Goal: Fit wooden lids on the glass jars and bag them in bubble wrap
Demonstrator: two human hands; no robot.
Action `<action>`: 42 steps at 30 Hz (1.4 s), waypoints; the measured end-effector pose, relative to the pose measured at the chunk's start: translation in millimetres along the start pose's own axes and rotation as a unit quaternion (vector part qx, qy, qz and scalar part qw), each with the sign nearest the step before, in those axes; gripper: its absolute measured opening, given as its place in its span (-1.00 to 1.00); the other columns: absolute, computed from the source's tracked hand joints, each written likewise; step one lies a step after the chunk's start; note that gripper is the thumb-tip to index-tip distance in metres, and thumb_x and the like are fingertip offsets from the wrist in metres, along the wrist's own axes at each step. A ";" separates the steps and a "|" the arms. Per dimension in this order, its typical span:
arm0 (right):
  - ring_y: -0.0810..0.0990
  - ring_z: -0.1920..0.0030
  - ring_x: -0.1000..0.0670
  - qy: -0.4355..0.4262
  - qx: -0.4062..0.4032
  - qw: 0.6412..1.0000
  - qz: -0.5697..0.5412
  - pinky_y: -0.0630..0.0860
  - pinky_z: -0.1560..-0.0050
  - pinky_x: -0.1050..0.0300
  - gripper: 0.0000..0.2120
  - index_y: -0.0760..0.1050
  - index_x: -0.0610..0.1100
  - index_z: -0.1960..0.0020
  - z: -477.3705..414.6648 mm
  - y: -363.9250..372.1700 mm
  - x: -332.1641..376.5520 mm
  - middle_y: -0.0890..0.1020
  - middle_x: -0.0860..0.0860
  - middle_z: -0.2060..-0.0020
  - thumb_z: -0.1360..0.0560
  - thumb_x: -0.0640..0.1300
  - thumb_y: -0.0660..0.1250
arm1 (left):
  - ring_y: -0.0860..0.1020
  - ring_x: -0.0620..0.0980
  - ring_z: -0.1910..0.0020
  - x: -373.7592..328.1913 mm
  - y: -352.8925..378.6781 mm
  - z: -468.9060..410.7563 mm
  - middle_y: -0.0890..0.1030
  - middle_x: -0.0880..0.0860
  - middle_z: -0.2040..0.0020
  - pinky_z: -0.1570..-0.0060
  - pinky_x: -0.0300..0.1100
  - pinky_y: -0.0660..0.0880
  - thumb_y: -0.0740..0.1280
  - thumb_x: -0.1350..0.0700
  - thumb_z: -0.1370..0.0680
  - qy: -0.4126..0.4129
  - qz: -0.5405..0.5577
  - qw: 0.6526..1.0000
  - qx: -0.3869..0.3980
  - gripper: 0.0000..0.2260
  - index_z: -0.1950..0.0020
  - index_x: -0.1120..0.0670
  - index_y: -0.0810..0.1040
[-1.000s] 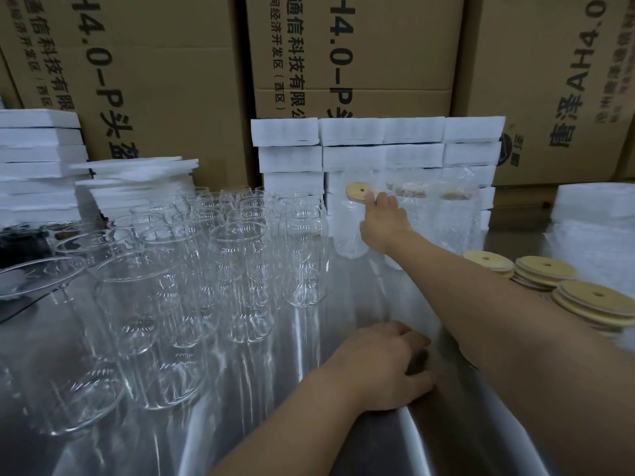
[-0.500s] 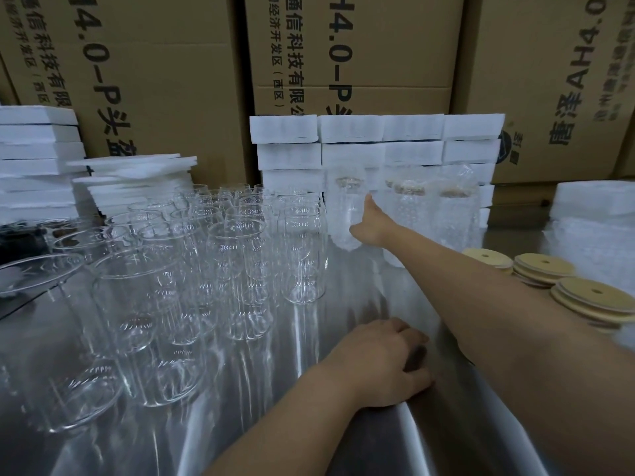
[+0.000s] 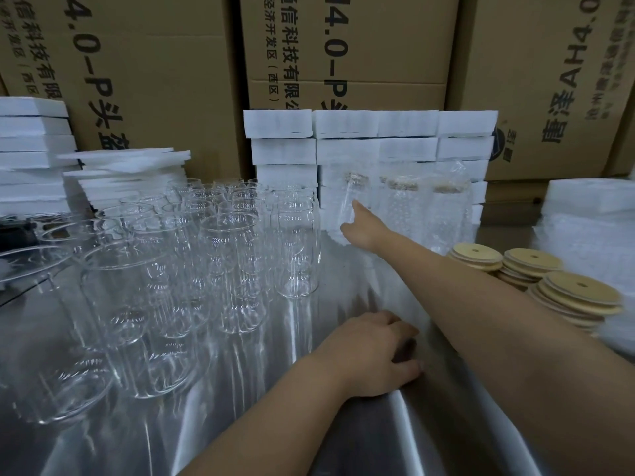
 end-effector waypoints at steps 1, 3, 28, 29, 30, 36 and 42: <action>0.10 -0.53 -0.09 -0.008 -0.024 0.999 -0.021 0.12 -0.42 0.10 -0.44 -0.05 -0.19 -0.57 3.5 -4.8 4.3 0.08 -0.09 -0.55 -0.64 -0.14 0.07 | 0.39 0.08 -0.33 0.3 0.1 0.0 0.42 0.07 -0.37 -0.32 -0.06 0.34 0.26 -0.13 -0.58 -0.001 0.000 1.000 -0.001 -0.54 -0.42 0.03 0.39; 0.38 -0.37 -0.08 -0.023 -0.104 0.990 -0.094 0.28 -0.24 0.15 -0.57 0.21 -0.15 -0.50 14.9 -21.2 14.0 0.41 -0.08 -0.38 -0.64 -0.09 0.04 | 0.40 0.07 -0.33 0.8 -0.3 -0.6 0.44 0.06 -0.35 -0.31 -0.06 0.36 0.27 -0.13 -0.57 -0.002 0.002 1.000 -0.006 -0.56 -0.41 0.02 0.41; 0.45 -0.29 -0.05 -0.151 -0.059 0.987 0.001 0.37 -0.29 -0.03 -0.45 0.19 0.11 -0.43 93.8 11.7 78.7 0.00 0.06 -0.54 -0.51 0.21 0.25 | 0.49 0.06 -0.22 -6.2 -7.9 3.4 0.56 0.04 -0.24 -0.22 -0.02 0.43 0.28 -0.10 -0.56 0.007 0.031 0.999 -0.026 -0.64 -0.29 0.02 0.47; 0.49 -0.21 -0.04 -0.151 -0.064 0.986 0.001 0.39 -0.26 -0.03 -0.49 0.23 0.08 -0.38 94.6 8.9 80.1 0.06 0.04 -0.52 -0.51 0.20 0.26 | 0.48 0.06 -0.22 -6.3 -8.7 3.5 0.55 0.04 -0.26 -0.22 -0.02 0.43 0.28 -0.10 -0.56 0.007 0.029 0.999 -0.026 -0.64 -0.30 0.02 0.46; 0.50 -0.15 -0.02 -0.157 -0.069 0.985 -0.001 0.42 -0.21 -0.02 -0.52 0.26 0.04 -0.33 96.5 6.7 80.9 0.13 0.03 -0.48 -0.51 0.19 0.28 | 0.48 0.06 -0.23 -6.1 -8.8 3.6 0.53 0.04 -0.27 -0.22 -0.01 0.43 0.28 -0.10 -0.56 0.010 0.029 0.999 -0.027 -0.63 -0.31 0.01 0.45; 0.46 -0.19 0.06 -0.175 -0.135 0.972 -0.086 0.36 -0.13 0.21 -0.72 0.39 0.01 0.16 125.5 -17.8 55.8 0.36 0.15 -0.11 -0.38 -0.02 0.51 | 0.50 0.09 -0.11 -9.1 -13.7 3.7 0.55 0.06 -0.16 -0.09 -0.07 0.46 0.31 -0.05 -0.54 0.021 0.023 0.999 -0.038 -0.74 -0.15 0.05 0.49; 0.37 -0.22 0.23 -0.154 -0.265 0.935 -0.179 0.42 -0.25 0.14 -0.67 0.38 0.02 0.29 171.2 -51.8 13.7 0.32 0.08 -0.23 -0.31 -0.12 0.56 | 0.48 -0.12 0.33 9.6 -16.5 4.2 0.48 -0.12 0.35 0.40 -0.46 0.31 0.36 0.06 -0.52 -0.074 0.180 0.978 -0.079 -0.85 0.22 -0.03 0.45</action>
Point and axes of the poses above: each hand's wrist, its own z-axis away from the middle knuckle, its own y-axis out of the palm, x = y × z, the point moved 10 cm from there along -z, towards the middle knuckle
